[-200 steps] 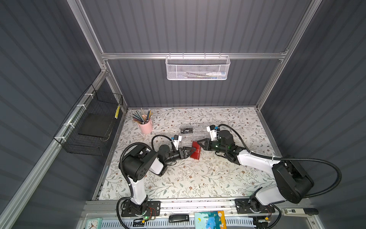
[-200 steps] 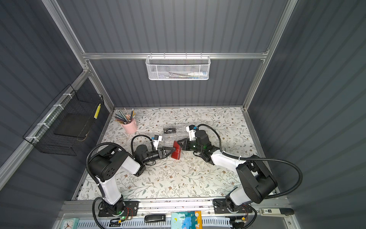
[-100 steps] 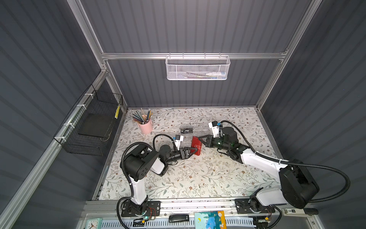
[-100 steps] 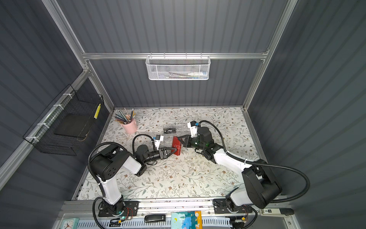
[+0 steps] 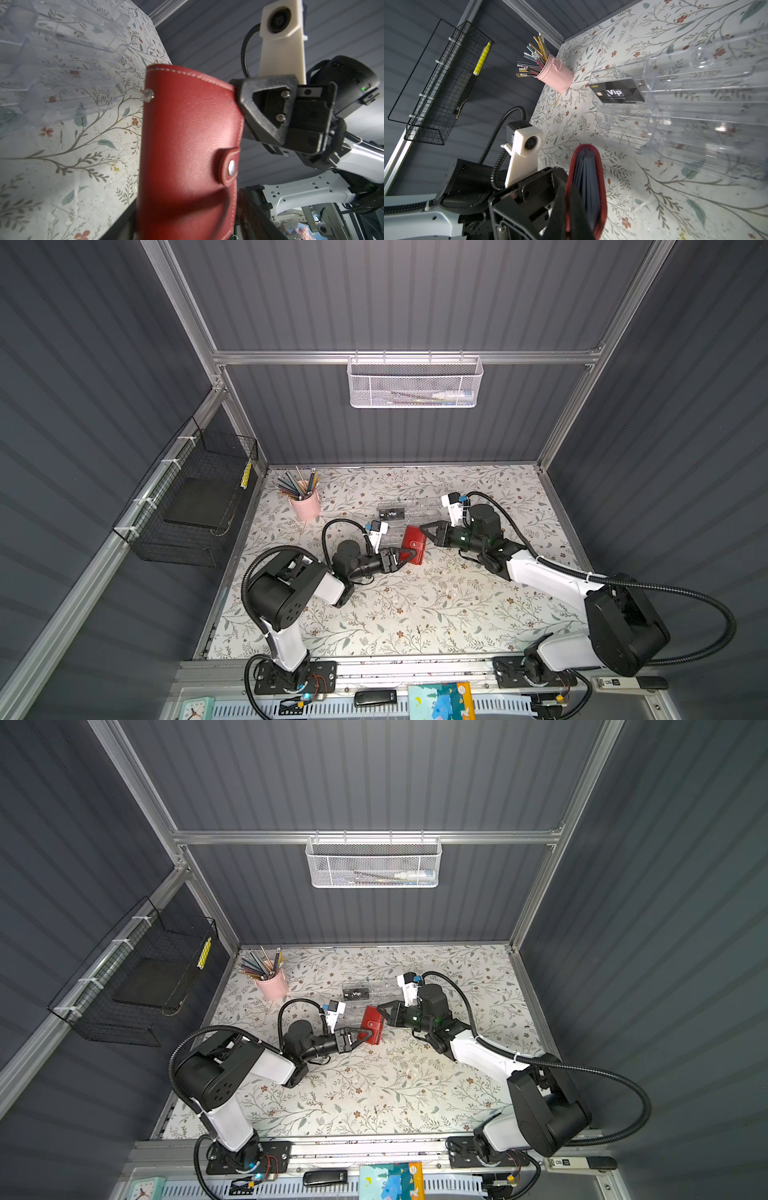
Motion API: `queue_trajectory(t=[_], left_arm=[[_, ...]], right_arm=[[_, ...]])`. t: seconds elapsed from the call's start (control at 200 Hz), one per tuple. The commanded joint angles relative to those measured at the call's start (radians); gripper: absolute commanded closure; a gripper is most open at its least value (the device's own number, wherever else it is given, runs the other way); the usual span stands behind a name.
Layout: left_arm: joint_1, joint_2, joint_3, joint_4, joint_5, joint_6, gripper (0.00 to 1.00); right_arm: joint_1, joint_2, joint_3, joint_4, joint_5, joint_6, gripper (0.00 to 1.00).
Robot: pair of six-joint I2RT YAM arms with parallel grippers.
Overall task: Take the credit cards out of the card holder
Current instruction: Pass the card holder.
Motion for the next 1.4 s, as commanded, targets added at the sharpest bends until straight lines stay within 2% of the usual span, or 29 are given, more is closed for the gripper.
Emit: queue_trajectory(t=[0.0, 0.07, 0.165, 0.375, 0.43, 0.51, 0.58, 0.685, 0.72, 0.755, 0.785, 0.865, 0.935, 0.985, 1.031, 1.111, 1.241, 1.396], left_arm=[[-0.024, -0.054, 0.002, -0.007, -0.001, 0.057, 0.37], [-0.032, -0.067, 0.002, -0.031, -0.012, 0.072, 0.39], [-0.044, -0.084, 0.003, -0.058, -0.019, 0.086, 0.47], [-0.06, -0.136, 0.007, -0.164, -0.047, 0.147, 0.53], [-0.062, -0.15, 0.009, -0.193, -0.055, 0.161, 0.6], [-0.064, -0.17, 0.011, -0.234, -0.068, 0.18, 0.63], [-0.065, -0.19, 0.019, -0.294, -0.082, 0.209, 0.72], [-0.067, -0.225, 0.028, -0.396, -0.116, 0.257, 0.76], [-0.067, -0.235, 0.033, -0.428, -0.128, 0.273, 0.79], [-0.07, -0.245, 0.039, -0.461, -0.142, 0.287, 0.8], [-0.071, -0.253, 0.045, -0.495, -0.156, 0.297, 0.82], [-0.076, -0.278, 0.059, -0.58, -0.207, 0.33, 0.86], [-0.08, -0.3, 0.085, -0.688, -0.266, 0.368, 0.9], [-0.086, -0.311, 0.105, -0.766, -0.32, 0.392, 0.93], [-0.091, -0.322, 0.125, -0.831, -0.385, 0.413, 0.97], [-0.107, -0.336, 0.152, -0.919, -0.486, 0.439, 0.99], [-0.138, -0.343, 0.185, -1.016, -0.643, 0.454, 1.0], [-0.177, -0.332, 0.196, -1.034, -0.722, 0.465, 1.0]], right_arm=[[-0.01, 0.028, 0.003, 0.014, -0.004, -0.009, 1.0], [-0.016, 0.038, -0.005, 0.037, -0.011, -0.001, 1.0], [-0.017, 0.051, -0.01, 0.047, -0.008, 0.002, 1.0], [-0.02, 0.057, -0.028, 0.073, -0.008, -0.001, 1.0], [-0.021, 0.056, -0.032, 0.073, -0.008, -0.004, 1.0], [-0.022, 0.054, -0.032, 0.066, -0.003, -0.012, 0.99], [-0.022, 0.052, -0.035, 0.064, 0.0, -0.019, 0.99], [-0.022, 0.038, -0.039, 0.048, 0.011, -0.026, 0.93], [-0.021, 0.032, -0.042, 0.041, 0.016, -0.03, 0.87], [-0.021, 0.025, -0.044, 0.032, 0.023, -0.034, 0.76], [-0.022, 0.018, -0.046, 0.022, 0.031, -0.037, 0.75], [-0.019, -0.011, -0.056, -0.002, 0.059, -0.041, 0.75], [-0.011, -0.048, -0.063, -0.04, 0.103, -0.052, 0.64], [0.004, -0.074, -0.062, -0.084, 0.139, -0.067, 0.63], [0.022, -0.092, -0.055, -0.133, 0.224, -0.079, 0.62], [0.059, -0.108, -0.038, -0.206, 0.308, -0.09, 0.53], [0.117, -0.104, -0.029, -0.229, 0.369, -0.068, 0.52], [0.146, -0.043, -0.013, -0.191, 0.354, -0.024, 0.53]])
